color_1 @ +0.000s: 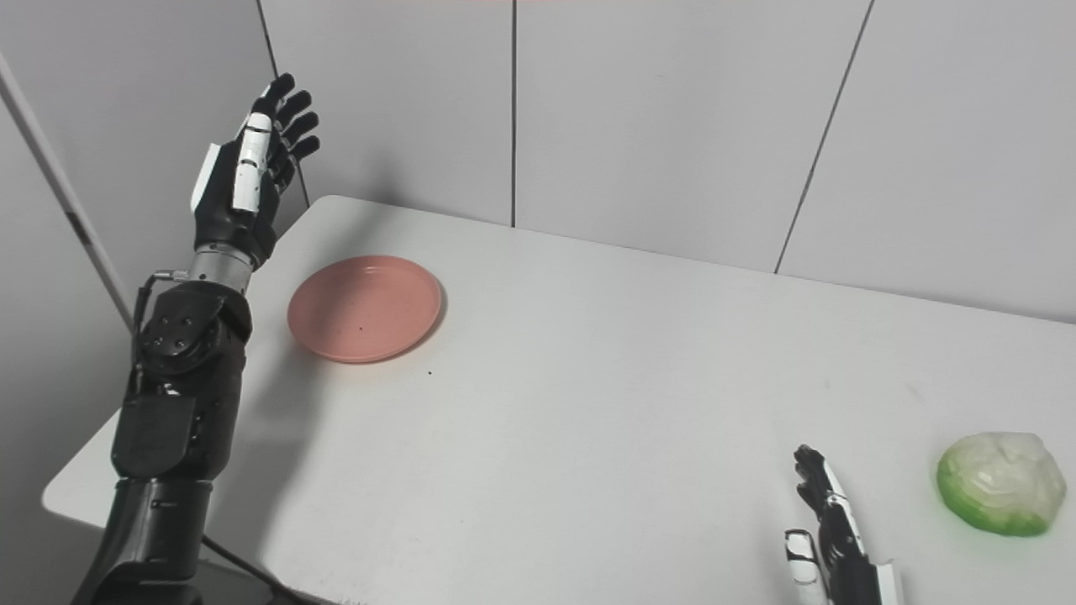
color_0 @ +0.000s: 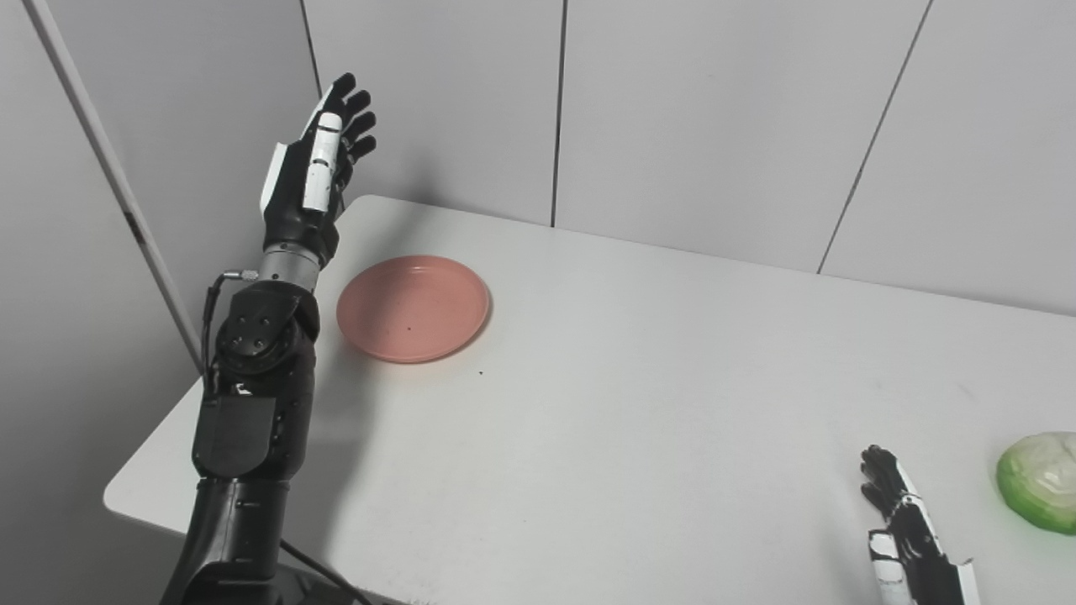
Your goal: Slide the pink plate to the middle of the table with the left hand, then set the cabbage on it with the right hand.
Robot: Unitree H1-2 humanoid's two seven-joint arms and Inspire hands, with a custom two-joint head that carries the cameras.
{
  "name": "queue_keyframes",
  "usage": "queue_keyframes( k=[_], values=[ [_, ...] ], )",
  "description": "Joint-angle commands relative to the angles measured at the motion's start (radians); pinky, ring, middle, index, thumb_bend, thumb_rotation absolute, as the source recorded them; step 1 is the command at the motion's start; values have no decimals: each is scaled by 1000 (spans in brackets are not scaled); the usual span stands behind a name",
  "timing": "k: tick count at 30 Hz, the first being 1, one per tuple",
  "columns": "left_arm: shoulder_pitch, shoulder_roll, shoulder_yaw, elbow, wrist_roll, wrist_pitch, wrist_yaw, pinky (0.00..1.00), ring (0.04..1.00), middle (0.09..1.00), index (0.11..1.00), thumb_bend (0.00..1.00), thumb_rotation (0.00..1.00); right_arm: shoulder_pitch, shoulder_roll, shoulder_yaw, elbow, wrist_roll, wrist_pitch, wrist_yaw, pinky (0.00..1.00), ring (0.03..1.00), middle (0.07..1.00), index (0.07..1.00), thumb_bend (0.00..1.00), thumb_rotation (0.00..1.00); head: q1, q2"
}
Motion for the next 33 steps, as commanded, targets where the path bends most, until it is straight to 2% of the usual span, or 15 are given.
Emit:
queue_keyframes(
  k=[1, 4, 6, 13, 20, 30, 33],
  values=[
    [-46, 37, 13, 12, -5, -27, 12, 922, 931, 938, 917, 375, 1000, -79, -30, -24, 77, 3, 44, 11, 896, 912, 910, 897, 272, 1000, 3, 0],
    [-51, 44, 34, 87, -38, -59, 6, 891, 896, 906, 887, 399, 928, -79, -32, -24, 77, -4, 45, 9, 895, 911, 908, 895, 278, 1000, 5, 0],
    [-55, 47, 46, 138, -59, -79, -3, 895, 897, 906, 887, 410, 916, -77, -31, -25, 72, 0, 52, 11, 896, 912, 907, 894, 281, 1000, 7, 1],
    [-66, 59, 63, 239, -77, -91, 14, 888, 903, 908, 895, 405, 991, -72, -31, -25, 62, 8, 63, 14, 918, 920, 910, 897, 271, 1000, 7, 5],
    [-68, 85, 75, 311, -74, -111, 19, 879, 888, 902, 891, 407, 1000, -70, -29, -26, 52, 10, 73, 18, 914, 922, 912, 898, 256, 1000, 6, 7],
    [-75, 120, 94, 409, -94, -156, 11, 874, 891, 912, 896, 395, 1000, -75, -29, -30, 71, 7, 38, 16, 904, 913, 904, 892, 277, 1000, 5, 14],
    [-73, 125, 94, 424, -99, -163, 5, 883, 901, 917, 898, 396, 1000, -73, -28, -31, 65, 5, 47, 15, 902, 912, 904, 892, 282, 1000, 5, 15]
  ],
)
